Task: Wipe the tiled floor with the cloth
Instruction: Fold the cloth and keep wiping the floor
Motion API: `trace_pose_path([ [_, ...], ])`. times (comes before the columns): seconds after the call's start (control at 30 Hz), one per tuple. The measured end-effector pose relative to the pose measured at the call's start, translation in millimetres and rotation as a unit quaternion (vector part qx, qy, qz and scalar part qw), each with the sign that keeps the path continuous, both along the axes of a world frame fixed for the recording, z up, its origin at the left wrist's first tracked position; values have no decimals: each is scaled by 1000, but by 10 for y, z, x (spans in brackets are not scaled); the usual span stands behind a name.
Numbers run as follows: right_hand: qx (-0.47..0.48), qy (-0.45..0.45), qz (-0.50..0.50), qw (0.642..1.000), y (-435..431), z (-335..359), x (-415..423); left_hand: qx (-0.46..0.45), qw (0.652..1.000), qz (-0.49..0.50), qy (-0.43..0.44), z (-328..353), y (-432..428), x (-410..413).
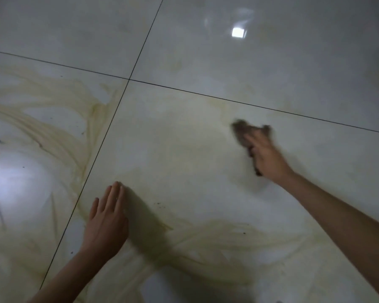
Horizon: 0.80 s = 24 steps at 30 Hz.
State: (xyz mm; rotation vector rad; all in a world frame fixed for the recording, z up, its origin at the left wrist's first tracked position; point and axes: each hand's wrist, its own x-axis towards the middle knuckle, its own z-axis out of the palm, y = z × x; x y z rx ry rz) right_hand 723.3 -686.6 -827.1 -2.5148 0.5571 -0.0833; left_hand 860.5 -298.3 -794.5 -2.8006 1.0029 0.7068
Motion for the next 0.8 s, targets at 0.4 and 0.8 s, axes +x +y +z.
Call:
trace_pose_path([
  [0.4, 76, 20, 167, 983, 2513, -111, 460, -26, 996, -63, -50, 124, -312, 593],
  [0.8, 3, 191, -171, 967, 809, 366, -168, 25, 965, -258, -26, -34, -833, 1116],
])
